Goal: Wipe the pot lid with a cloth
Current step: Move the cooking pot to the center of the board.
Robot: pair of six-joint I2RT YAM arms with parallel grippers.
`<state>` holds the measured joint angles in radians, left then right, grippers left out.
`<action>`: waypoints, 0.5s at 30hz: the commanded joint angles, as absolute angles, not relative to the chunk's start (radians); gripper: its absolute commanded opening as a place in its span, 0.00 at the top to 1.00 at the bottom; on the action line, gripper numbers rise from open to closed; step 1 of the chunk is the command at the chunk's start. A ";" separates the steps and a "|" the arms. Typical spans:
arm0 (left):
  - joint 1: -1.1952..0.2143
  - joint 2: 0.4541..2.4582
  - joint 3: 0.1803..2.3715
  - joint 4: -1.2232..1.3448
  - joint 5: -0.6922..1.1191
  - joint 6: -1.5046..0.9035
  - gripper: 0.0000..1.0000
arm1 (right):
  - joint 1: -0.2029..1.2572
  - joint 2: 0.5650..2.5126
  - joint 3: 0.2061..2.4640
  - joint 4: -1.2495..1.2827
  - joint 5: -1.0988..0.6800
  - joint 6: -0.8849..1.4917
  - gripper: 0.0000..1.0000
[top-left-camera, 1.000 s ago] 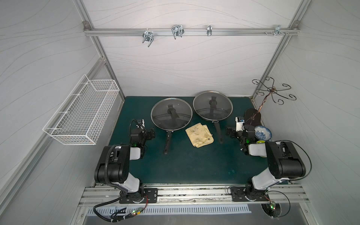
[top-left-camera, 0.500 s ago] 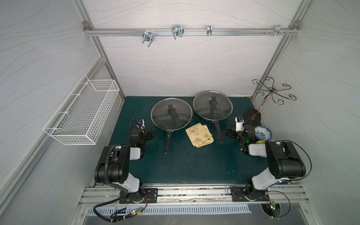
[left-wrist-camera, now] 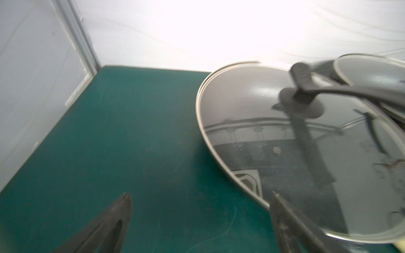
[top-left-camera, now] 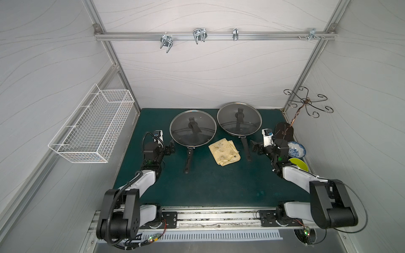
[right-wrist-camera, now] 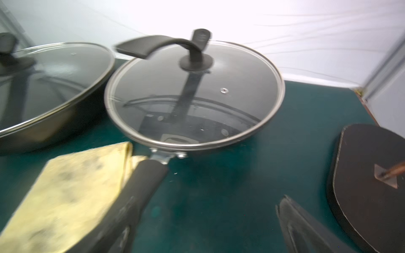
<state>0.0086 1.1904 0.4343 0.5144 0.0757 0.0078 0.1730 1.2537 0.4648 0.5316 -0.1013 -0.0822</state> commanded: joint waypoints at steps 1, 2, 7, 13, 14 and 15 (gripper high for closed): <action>-0.023 1.096 0.501 0.381 0.144 0.056 0.00 | 0.226 1.172 0.544 0.324 -0.079 -0.119 0.01; -0.038 1.069 0.508 0.362 0.158 0.059 0.00 | 0.247 1.152 0.570 0.266 -0.080 -0.124 0.01; -0.150 0.974 0.574 0.203 0.215 0.091 0.00 | 0.341 1.108 0.731 -0.008 -0.019 -0.130 0.01; -0.262 0.937 0.626 0.124 0.308 0.125 0.00 | 0.355 1.224 1.069 -0.414 0.150 0.161 0.01; -0.275 0.940 0.635 0.113 0.330 0.132 0.00 | 0.353 1.259 1.134 -0.477 0.152 0.186 0.01; -0.285 0.945 0.645 0.103 0.346 0.141 0.00 | 0.354 1.288 1.186 -0.520 0.147 0.205 0.01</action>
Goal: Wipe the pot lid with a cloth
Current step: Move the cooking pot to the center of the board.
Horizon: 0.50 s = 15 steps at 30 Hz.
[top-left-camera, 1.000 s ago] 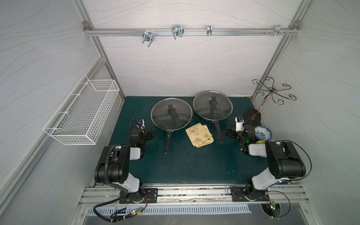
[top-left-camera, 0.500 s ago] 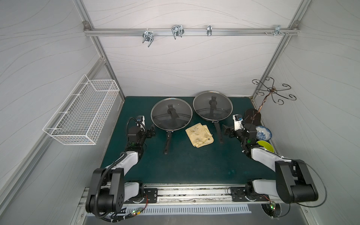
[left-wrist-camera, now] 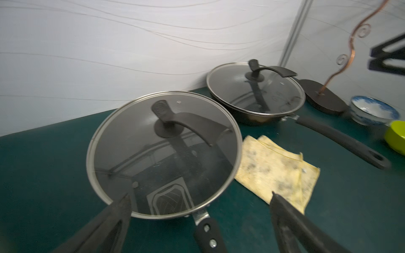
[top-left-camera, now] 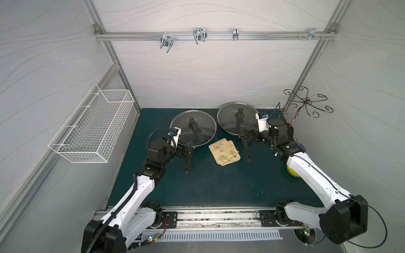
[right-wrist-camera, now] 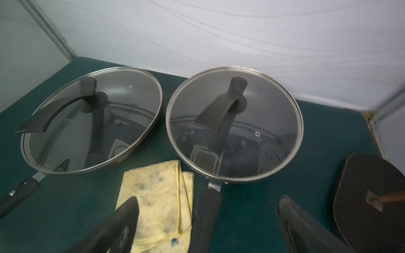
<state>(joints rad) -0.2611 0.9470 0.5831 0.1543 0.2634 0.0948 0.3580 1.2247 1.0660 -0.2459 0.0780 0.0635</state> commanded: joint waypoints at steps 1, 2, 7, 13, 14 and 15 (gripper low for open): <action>-0.295 0.953 0.654 0.092 0.364 0.153 0.00 | 0.354 1.322 1.241 -0.560 0.144 0.223 0.01; -0.303 0.963 0.663 0.083 0.383 0.167 0.00 | 0.354 1.348 1.281 -0.576 0.134 0.234 0.01; -0.313 1.011 0.681 0.095 0.431 0.197 0.00 | 0.356 1.510 1.438 -0.597 0.168 0.284 0.01; -0.318 1.064 0.693 0.133 0.452 0.260 0.00 | 0.382 1.802 1.717 -0.668 0.275 0.355 0.01; -0.318 1.071 0.695 0.141 0.447 0.263 0.00 | 0.385 1.859 1.791 -0.697 0.285 0.370 0.01; -0.318 1.082 0.701 0.141 0.441 0.259 0.00 | 0.387 1.908 1.852 -0.734 0.290 0.384 0.01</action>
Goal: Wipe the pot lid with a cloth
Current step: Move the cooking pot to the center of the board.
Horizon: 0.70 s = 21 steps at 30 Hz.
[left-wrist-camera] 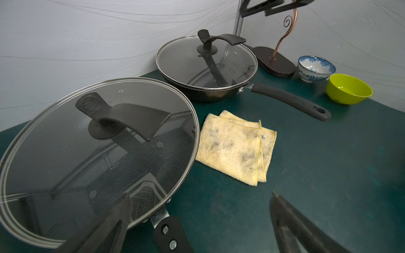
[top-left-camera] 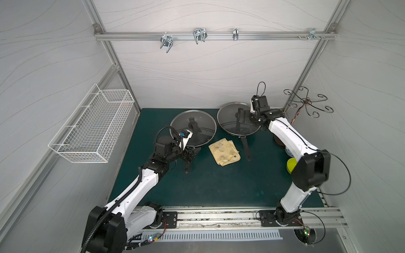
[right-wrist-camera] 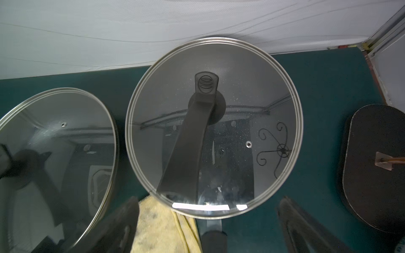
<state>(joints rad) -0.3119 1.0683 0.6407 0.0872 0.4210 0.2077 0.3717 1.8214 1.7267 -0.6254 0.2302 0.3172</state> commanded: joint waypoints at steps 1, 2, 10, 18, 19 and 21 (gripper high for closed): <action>-0.318 1.099 0.709 0.149 0.439 0.248 0.00 | 0.387 1.966 1.942 -0.776 0.293 0.397 0.01; -0.318 1.119 0.720 0.156 0.448 0.237 0.00 | 0.387 2.013 1.998 -0.797 0.296 0.400 0.01; -0.324 1.180 0.769 0.132 0.447 0.305 0.00 | 0.358 2.278 2.306 -0.865 0.281 0.428 0.11; -0.322 1.233 0.822 0.086 0.476 0.286 0.00 | 0.308 2.382 2.420 -0.902 0.196 0.370 0.31; -0.324 1.236 0.826 0.087 0.476 0.281 0.00 | 0.308 2.394 2.441 -0.918 0.186 0.357 0.33; -0.323 1.246 0.832 0.087 0.475 0.269 0.00 | 0.310 2.421 2.476 -0.951 0.158 0.328 0.35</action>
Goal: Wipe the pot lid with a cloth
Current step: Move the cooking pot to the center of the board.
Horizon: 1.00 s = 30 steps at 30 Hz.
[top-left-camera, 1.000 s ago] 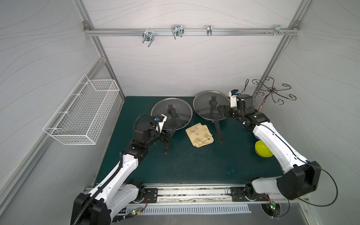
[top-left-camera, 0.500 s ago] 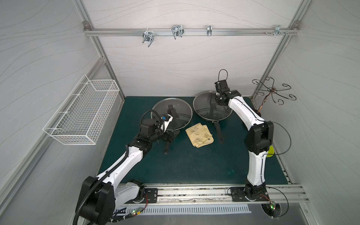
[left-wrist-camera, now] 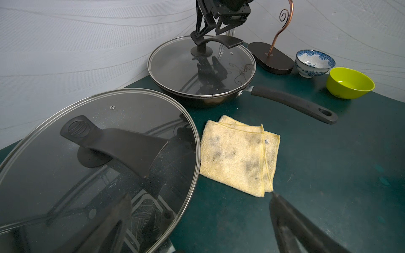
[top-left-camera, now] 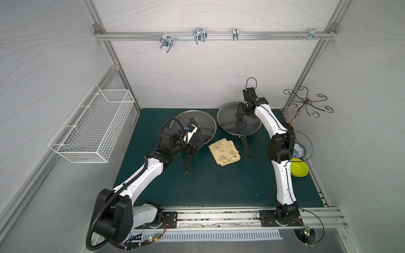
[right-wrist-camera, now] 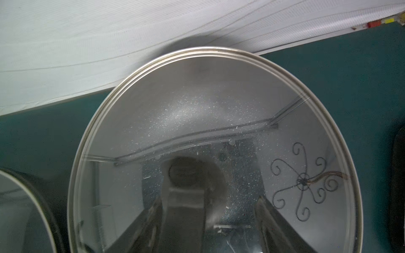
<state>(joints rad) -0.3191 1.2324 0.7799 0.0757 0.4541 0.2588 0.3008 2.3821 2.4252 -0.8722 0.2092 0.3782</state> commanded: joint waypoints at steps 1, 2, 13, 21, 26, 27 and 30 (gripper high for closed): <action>-0.323 1.249 0.834 0.088 0.474 0.264 0.00 | 0.310 2.427 2.480 -0.959 0.146 0.317 0.36; -0.324 1.252 0.837 0.088 0.476 0.257 0.00 | 0.311 2.429 2.480 -0.966 0.136 0.306 0.37; -0.323 1.279 0.847 0.095 0.484 0.271 0.00 | 0.299 2.387 2.402 -0.961 0.045 0.273 0.32; -0.323 1.279 0.838 0.091 0.479 0.283 0.00 | 0.323 2.435 2.479 -0.983 0.020 0.254 0.30; -0.323 1.270 0.834 0.079 0.466 0.304 0.00 | 0.316 2.436 2.476 -1.017 0.060 0.237 0.55; -0.323 1.269 0.834 0.077 0.466 0.307 0.00 | 0.314 2.434 2.476 -1.021 0.060 0.232 0.58; -0.324 1.270 0.835 0.072 0.466 0.317 0.00 | 0.301 2.422 2.468 -1.032 0.058 0.217 0.67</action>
